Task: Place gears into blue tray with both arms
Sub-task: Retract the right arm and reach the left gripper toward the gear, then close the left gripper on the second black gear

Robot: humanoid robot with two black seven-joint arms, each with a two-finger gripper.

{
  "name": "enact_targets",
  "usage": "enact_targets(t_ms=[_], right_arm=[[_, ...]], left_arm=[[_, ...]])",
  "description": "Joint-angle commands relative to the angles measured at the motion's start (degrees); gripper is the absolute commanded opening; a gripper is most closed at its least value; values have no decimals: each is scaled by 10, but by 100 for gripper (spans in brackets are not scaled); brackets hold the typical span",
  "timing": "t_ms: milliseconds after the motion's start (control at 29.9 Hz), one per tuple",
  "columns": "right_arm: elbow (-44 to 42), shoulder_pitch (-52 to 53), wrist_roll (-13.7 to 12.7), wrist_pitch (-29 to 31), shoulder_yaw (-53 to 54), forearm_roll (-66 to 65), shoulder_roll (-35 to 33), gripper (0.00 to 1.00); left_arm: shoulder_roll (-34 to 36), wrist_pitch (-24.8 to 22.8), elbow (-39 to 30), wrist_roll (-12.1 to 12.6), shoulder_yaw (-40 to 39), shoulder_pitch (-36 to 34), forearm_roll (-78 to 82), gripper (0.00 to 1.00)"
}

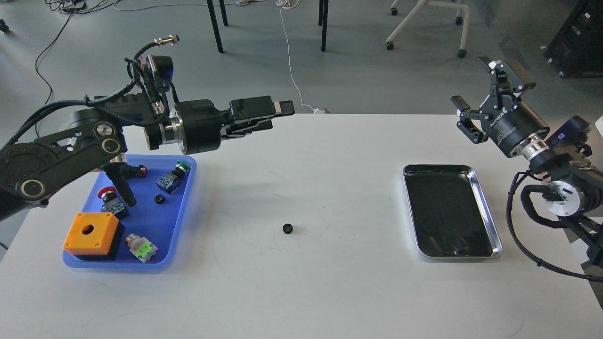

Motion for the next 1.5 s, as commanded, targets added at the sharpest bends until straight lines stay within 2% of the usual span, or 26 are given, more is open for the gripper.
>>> enact_targets(t_ms=[0, 100, 167, 334, 435, 602, 969, 1103, 1371, 1471], right_arm=[[2, -43, 0, 49, 22, 30, -2, 97], [3, -89, 0, 92, 58, 30, -3, 97], [3, -114, 0, 93, 80, 31, -10, 99], [3, -140, 0, 93, 98, 31, -37, 99], [2, -145, 0, 93, 101, 32, -41, 99], [3, -156, 0, 93, 104, 38, -41, 99], [3, -158, 0, 93, 101, 37, -42, 99], [3, -158, 0, 93, 97, 36, -42, 99], [3, -157, 0, 93, 95, 30, -43, 99], [3, -157, 0, 93, 94, 29, -43, 99]], left_arm=[[-26, 26, -9, -13, 2, 31, 134, 96], [-47, 69, -9, -13, 14, 56, 232, 96], [-50, 100, -9, -14, 38, 66, 333, 96], [-54, 235, -3, -29, 123, 69, 542, 95], [-64, 271, 19, -29, 152, 69, 599, 91], [-120, 301, 106, -30, 168, 71, 599, 79], [-132, 306, 118, -34, 171, 110, 599, 56], [-140, 308, 144, -34, 171, 112, 599, 49], [-152, 309, 162, -33, 171, 125, 599, 46], [-151, 309, 164, -33, 172, 127, 599, 42]])
